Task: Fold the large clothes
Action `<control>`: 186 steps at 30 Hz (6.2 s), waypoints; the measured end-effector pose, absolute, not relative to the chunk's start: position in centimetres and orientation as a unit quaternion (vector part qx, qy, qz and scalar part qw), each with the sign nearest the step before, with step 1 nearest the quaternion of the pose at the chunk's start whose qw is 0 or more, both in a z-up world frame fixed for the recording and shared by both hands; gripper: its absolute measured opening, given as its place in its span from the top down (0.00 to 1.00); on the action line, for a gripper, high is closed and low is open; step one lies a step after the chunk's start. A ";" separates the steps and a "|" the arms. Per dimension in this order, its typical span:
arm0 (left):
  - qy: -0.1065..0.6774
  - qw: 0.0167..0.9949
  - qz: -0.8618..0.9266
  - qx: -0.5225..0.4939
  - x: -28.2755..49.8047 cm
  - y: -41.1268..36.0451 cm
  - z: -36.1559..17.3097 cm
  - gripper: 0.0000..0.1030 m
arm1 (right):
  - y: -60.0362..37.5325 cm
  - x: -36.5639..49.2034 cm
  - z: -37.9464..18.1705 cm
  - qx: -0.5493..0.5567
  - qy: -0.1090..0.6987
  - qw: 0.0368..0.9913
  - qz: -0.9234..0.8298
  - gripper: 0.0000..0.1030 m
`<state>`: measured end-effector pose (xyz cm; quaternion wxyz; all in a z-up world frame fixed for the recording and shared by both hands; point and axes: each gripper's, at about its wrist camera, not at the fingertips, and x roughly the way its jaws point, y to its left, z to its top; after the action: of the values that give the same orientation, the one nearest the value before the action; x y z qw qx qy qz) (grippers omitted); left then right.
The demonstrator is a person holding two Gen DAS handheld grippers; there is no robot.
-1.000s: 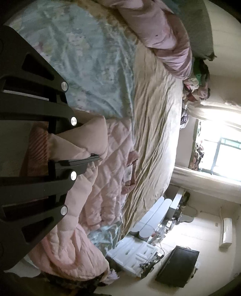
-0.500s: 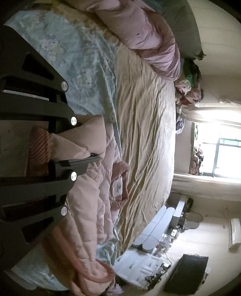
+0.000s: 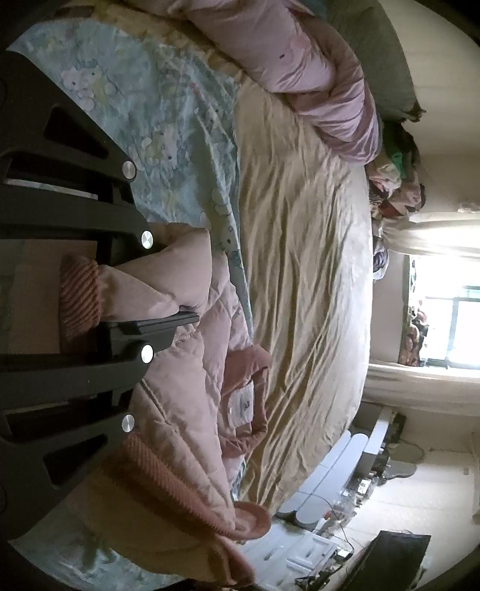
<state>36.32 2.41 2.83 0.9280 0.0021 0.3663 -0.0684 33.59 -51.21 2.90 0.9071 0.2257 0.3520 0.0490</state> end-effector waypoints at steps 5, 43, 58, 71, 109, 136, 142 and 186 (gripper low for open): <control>0.375 0.925 -0.068 -0.009 37.7 2.4 1.6 0.91 | -52.4 33.1 3.7 0.255 0.318 0.912 0.032 0.35; 0.381 0.921 -0.081 0.005 31.8 7.2 -4.3 0.09 | -46.4 31.7 -2.6 0.057 0.368 0.928 0.002 0.09; 0.352 0.930 -0.103 0.017 35.3 4.0 -2.7 0.90 | -47.5 34.1 -2.0 0.116 0.322 0.939 -0.012 0.83; 0.419 0.905 -0.063 0.039 42.2 3.3 -6.8 0.87 | -47.2 42.9 -5.9 0.106 0.373 0.918 -0.088 0.83; 0.401 0.911 -0.086 0.055 34.3 -2.7 -2.9 0.13 | -35.0 32.0 -1.3 -0.028 0.347 0.932 0.103 0.07; 0.523 0.847 -0.080 0.050 46.2 -7.3 -11.5 0.08 | -28.8 49.2 -9.8 -0.074 0.548 0.833 0.030 0.04; 0.520 0.848 -0.094 0.045 45.6 -6.8 -11.5 0.08 | -29.0 48.9 -10.2 -0.062 0.538 0.841 0.026 0.04; 0.381 0.923 -0.049 -0.037 23.7 1.9 -1.2 0.09 | -40.8 21.1 4.0 0.019 0.292 0.954 0.070 0.04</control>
<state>23.70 1.94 -1.17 0.9226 -0.0365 0.3808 -0.0494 21.08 -40.78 4.03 0.9536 0.0191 0.2924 0.0698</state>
